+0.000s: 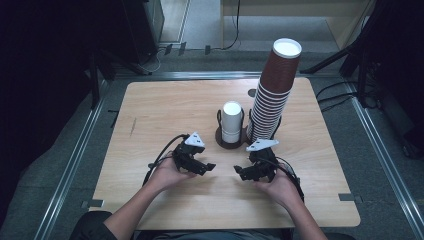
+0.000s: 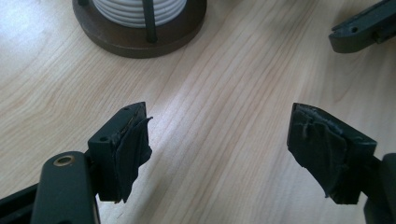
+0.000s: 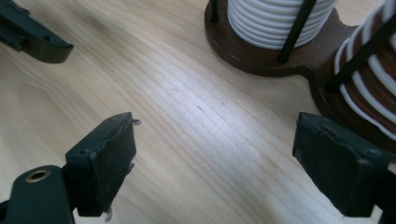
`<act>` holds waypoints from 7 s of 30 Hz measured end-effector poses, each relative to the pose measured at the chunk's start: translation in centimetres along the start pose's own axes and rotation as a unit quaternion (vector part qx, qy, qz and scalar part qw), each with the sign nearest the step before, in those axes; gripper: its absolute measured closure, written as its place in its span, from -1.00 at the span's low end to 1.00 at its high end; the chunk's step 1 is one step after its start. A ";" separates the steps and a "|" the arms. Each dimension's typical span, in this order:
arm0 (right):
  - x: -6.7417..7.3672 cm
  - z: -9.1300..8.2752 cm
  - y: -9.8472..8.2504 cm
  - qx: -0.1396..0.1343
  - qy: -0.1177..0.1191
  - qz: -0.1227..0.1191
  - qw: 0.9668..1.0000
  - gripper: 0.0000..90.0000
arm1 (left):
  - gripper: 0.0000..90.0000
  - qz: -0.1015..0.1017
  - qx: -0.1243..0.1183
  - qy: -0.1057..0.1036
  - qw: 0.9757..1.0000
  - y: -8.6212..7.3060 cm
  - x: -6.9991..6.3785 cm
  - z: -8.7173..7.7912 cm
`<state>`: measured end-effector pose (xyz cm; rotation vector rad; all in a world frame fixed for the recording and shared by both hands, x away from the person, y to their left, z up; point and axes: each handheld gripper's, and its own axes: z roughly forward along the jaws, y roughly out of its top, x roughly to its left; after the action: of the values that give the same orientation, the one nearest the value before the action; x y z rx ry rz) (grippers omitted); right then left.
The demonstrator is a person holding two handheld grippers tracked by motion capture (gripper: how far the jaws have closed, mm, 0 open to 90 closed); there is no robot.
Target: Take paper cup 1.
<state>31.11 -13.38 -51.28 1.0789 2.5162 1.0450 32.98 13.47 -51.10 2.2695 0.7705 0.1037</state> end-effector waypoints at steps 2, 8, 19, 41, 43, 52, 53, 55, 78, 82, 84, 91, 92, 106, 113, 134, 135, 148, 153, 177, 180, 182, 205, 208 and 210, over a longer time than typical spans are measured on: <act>-0.3 -0.5 0.0 -0.001 0.020 0.001 1.000 -0.70 | -0.51 0.001 0.000 -0.015 1.000 0.0 0.2 -0.2; -0.7 -1.4 0.1 0.002 0.038 -0.017 0.999 -0.38 | -0.41 0.010 0.009 -0.019 1.000 0.1 0.4 -0.5; -1.3 -1.5 0.1 0.018 0.036 -0.013 0.999 0.19 | -0.31 0.014 -0.002 -0.041 0.999 0.7 1.4 -1.9; -1.0 -0.8 0.3 -0.017 0.050 -0.014 0.999 0.48 | -0.30 0.022 0.001 -0.046 0.999 1.5 3.2 -1.8; -1.1 -0.7 0.4 -0.016 0.049 -0.012 0.999 0.52 | -0.32 0.025 0.000 -0.044 0.999 1.7 3.2 -1.9; -1.2 -0.2 0.6 -0.012 0.038 -0.012 0.999 0.78 | -0.37 0.035 -0.002 -0.049 0.998 3.2 3.5 -2.3; -1.2 -0.1 0.6 -0.013 0.036 -0.016 0.999 0.80 | -0.37 0.031 -0.003 -0.051 0.998 3.4 3.5 -2.3; -1.2 -0.1 0.7 -0.012 0.034 -0.016 0.999 0.83 | -0.37 0.033 -0.005 -0.053 0.998 3.6 3.6 -2.3; -1.3 1.8 3.6 -0.042 0.001 -0.009 0.999 1.00 | -0.54 0.058 -0.018 -0.058 0.996 9.4 5.3 -4.5; -1.2 2.4 4.0 -0.041 -0.007 -0.005 0.999 1.00 | -0.54 0.065 -0.015 -0.058 0.996 10.5 5.5 -4.3; -1.2 2.6 4.1 -0.044 -0.010 -0.002 0.999 1.00 | -0.54 0.067 -0.016 -0.061 0.996 11.1 5.5 -4.3; -1.4 2.9 4.5 -0.053 -0.020 0.007 0.998 0.99 | -0.55 0.079 -0.011 -0.057 0.995 13.2 5.4 -3.5; -1.3 2.9 4.5 -0.056 -0.020 0.008 0.998 0.99 | -0.56 0.084 -0.009 -0.057 0.995 13.4 5.4 -3.4; -0.9 3.4 4.7 -0.079 -0.042 0.012 0.996 0.99 | -0.55 0.089 -0.001 -0.058 0.994 15.1 5.2 -1.5; -1.1 3.6 4.7 -0.078 -0.045 0.020 0.996 0.99 | -0.55 0.089 -0.002 -0.053 0.995 15.7 5.1 -0.8; -1.1 3.8 4.7 -0.077 -0.044 0.016 0.996 0.97 | -0.25 0.106 -0.011 -0.026 0.994 16.3 4.8 -0.8; -1.1 3.8 4.7 -0.077 -0.043 0.016 0.996 0.97 | -0.25 0.106 -0.011 -0.026 0.994 16.3 4.8 -0.8; -1.2 3.7 4.7 -0.077 -0.041 0.018 0.996 0.95 | -0.24 0.105 -0.022 -0.019 0.994 17.8 4.4 -3.1; -1.2 3.7 4.7 -0.074 -0.038 0.020 0.996 0.95 | -0.24 0.109 -0.027 -0.015 0.994 18.4 4.1 -4.5; -1.3 1.5 4.7 -0.066 0.007 0.014 0.998 0.84 | -0.23 0.116 -0.028 -0.031 0.992 18.9 3.3 -10.2; -1.1 0.7 4.5 -0.063 0.019 0.007 0.998 0.75 | -0.23 0.121 -0.031 -0.034 0.992 18.4 3.0 -11.0; -0.9 0.3 4.4 -0.058 0.029 -0.003 0.998 0.69 | -0.23 0.120 -0.033 -0.036 0.992 18.1 2.8 -11.4; 0.9 -1.9 3.4 -0.045 0.131 -0.047 0.989 0.09 | -0.23 0.119 -0.055 -0.039 0.991 10.9 1.1 -13.8; 1.0 -1.9 3.5 -0.050 0.137 -0.065 0.987 -0.05 | -0.23 0.116 -0.059 -0.040 0.991 10.2 0.9 -13.6; 1.1 -2.0 3.5 -0.055 0.137 -0.072 0.986 -0.10 | -0.23 0.111 -0.059 -0.043 0.991 9.3 0.8 -13.3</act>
<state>31.37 -11.94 -47.36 0.7548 2.6575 1.3538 34.44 16.89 -35.27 2.2237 0.4519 0.1504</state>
